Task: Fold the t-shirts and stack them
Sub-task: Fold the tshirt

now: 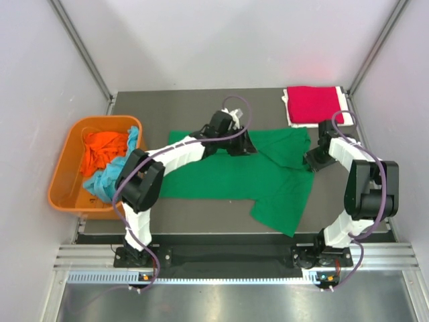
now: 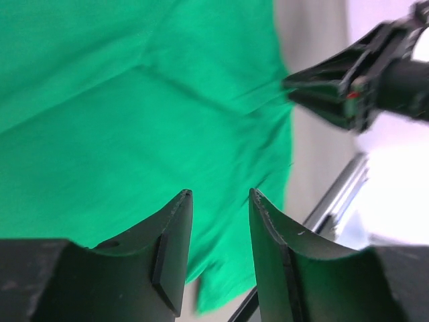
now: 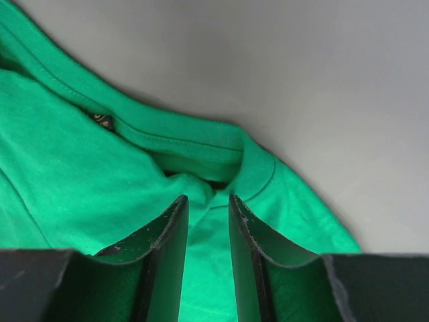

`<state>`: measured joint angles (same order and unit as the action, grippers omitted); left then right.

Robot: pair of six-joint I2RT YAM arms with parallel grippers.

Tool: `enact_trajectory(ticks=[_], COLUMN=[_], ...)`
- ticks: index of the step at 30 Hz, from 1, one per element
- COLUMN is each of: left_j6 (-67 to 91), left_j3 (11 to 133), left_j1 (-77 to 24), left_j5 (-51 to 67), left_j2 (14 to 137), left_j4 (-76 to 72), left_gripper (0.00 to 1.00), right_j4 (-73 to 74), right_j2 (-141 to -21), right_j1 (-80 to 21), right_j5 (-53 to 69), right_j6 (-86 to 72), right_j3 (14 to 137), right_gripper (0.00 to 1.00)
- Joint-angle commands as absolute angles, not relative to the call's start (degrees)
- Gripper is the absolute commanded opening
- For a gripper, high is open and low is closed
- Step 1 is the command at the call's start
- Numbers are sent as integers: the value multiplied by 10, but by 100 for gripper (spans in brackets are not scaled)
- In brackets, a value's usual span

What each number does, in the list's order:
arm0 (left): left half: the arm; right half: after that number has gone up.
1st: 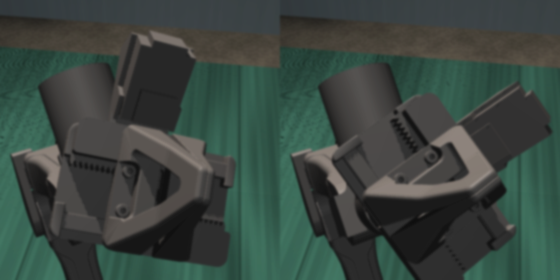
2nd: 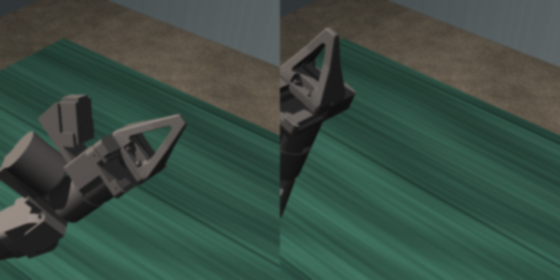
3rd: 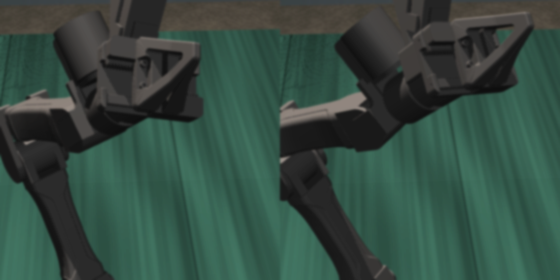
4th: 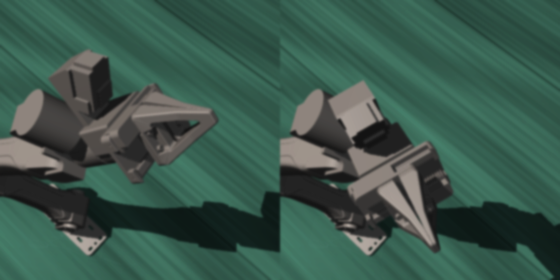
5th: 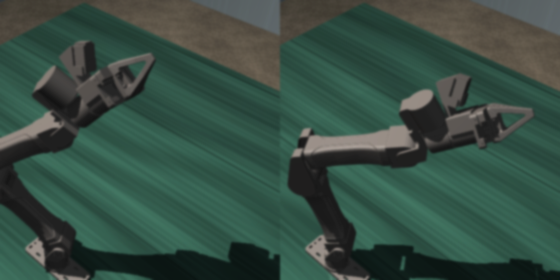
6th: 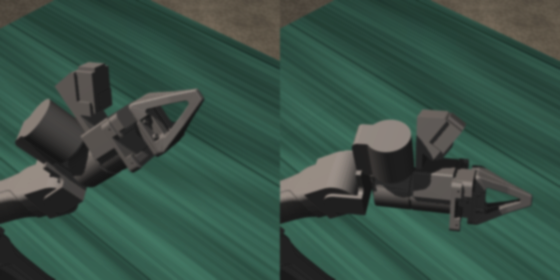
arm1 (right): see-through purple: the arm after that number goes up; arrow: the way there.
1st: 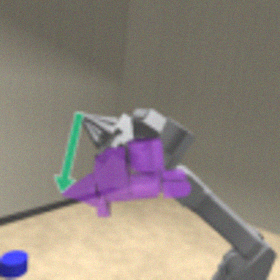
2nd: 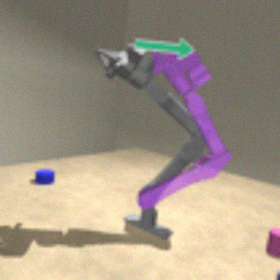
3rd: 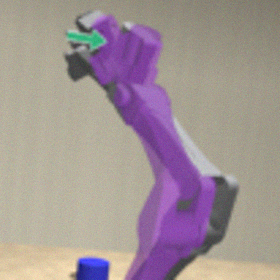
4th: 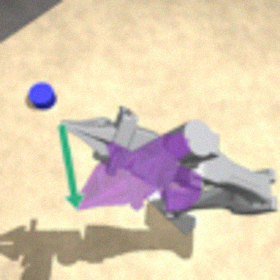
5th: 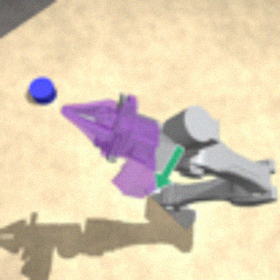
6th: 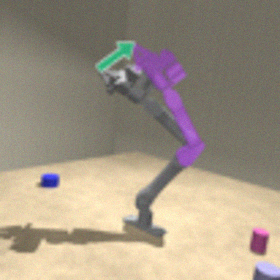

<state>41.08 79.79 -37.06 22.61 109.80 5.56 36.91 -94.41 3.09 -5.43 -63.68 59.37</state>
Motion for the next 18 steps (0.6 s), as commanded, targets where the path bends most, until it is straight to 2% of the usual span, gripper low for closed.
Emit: enact_trajectory(ticks=[1,6,11,17,18], left_j6=[515,555,583,601,600], left_j3=[799,815,852,882,884], left_j1=[-381,-410,-426,-435,-436], left_j5=[203,185,192,193,191], left_j2=[1135,1193,1251,1293,1296], left_j4=[-89,-156,-178,-179,-179], left_gripper=[44,45,46,47,47], right_j4=[356,347,342,343,340], right_j2=[-959,-970,-969,-955,-954], right_j1=[26,27,26,26,26], right_j5=[-47,-40,-38,-46,-44], right_j6=[-644,-642,-635,-628,-627], right_j3=[620,620,614,609,608], right_gripper=[31,28,13,10,6])
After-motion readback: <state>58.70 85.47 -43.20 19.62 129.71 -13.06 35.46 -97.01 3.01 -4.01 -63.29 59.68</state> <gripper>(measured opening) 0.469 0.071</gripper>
